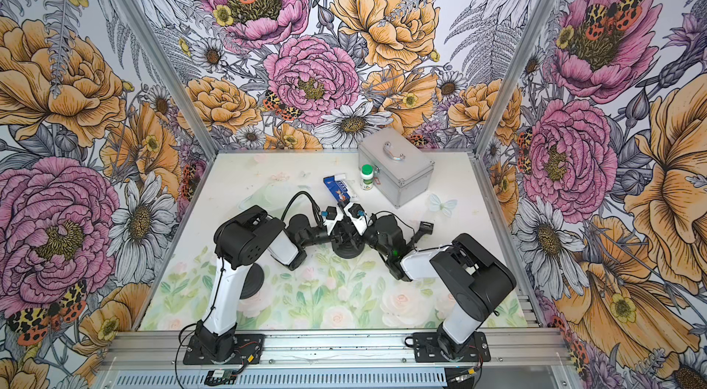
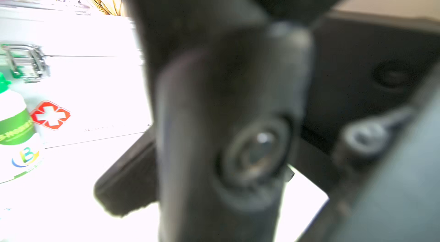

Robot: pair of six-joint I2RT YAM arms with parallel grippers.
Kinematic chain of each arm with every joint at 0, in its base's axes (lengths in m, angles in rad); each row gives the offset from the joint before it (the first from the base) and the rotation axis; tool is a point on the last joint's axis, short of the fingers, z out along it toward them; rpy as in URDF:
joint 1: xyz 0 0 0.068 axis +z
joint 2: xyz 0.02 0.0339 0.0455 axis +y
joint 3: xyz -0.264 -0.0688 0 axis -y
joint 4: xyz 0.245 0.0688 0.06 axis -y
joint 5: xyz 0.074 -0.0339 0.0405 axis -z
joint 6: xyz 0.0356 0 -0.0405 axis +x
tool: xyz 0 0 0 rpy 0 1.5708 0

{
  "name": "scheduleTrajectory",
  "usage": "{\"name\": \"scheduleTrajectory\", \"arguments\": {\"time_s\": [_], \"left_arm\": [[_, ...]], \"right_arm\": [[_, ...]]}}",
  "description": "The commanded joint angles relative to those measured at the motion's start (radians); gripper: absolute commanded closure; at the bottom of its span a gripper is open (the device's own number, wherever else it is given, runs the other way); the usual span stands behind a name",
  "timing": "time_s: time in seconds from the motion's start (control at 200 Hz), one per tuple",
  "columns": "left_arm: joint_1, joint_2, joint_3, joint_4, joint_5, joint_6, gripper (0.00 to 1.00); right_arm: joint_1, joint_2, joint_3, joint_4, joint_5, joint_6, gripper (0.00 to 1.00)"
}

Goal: Assemble a microphone stand
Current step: Screw the microphone stand pole into the microphone stand base.

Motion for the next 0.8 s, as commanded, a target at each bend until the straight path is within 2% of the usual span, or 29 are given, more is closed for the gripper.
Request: {"name": "scheduleTrajectory", "arguments": {"time_s": [0.0,0.115,0.235,0.365,0.41,0.48,0.495,0.545,0.62,0.71,0.796], "left_arm": [[-0.02,0.004,-0.002,-0.031,0.038,-0.034,0.91],[-0.02,0.004,-0.001,-0.032,0.039,-0.034,0.91],[-0.02,0.006,0.001,-0.031,0.041,-0.033,0.91],[-0.02,0.005,0.001,-0.032,0.041,-0.035,0.91],[-0.02,0.005,0.001,-0.032,0.039,-0.035,0.92],[-0.02,0.006,0.001,-0.032,0.039,-0.036,0.91],[-0.02,0.006,0.002,-0.032,0.039,-0.036,0.91],[-0.019,0.006,0.002,-0.032,0.038,-0.038,0.91],[-0.02,0.007,0.003,-0.031,0.037,-0.037,0.92],[-0.02,0.008,0.003,-0.031,0.038,-0.037,0.92],[-0.02,0.008,0.005,-0.032,0.038,-0.039,0.91]], "right_arm": [[-0.078,-0.037,0.016,-0.147,-0.472,-0.087,0.61],[-0.139,-0.021,0.099,-0.289,-0.629,-0.153,0.61],[-0.184,0.027,0.173,-0.332,-0.745,-0.165,0.62],[-0.206,0.068,0.235,-0.344,-0.794,-0.154,0.7],[-0.205,0.076,0.245,-0.344,-0.774,-0.155,0.75],[-0.201,0.082,0.247,-0.34,-0.705,-0.15,0.95],[-0.2,0.08,0.242,-0.334,-0.678,-0.144,1.0],[-0.18,0.072,0.204,-0.249,-0.538,-0.095,1.0],[-0.128,0.051,0.095,-0.038,-0.228,0.01,1.0],[0.029,0.018,-0.04,0.13,0.384,0.087,1.0],[0.191,0.008,-0.041,0.019,0.919,0.18,1.0]]}}
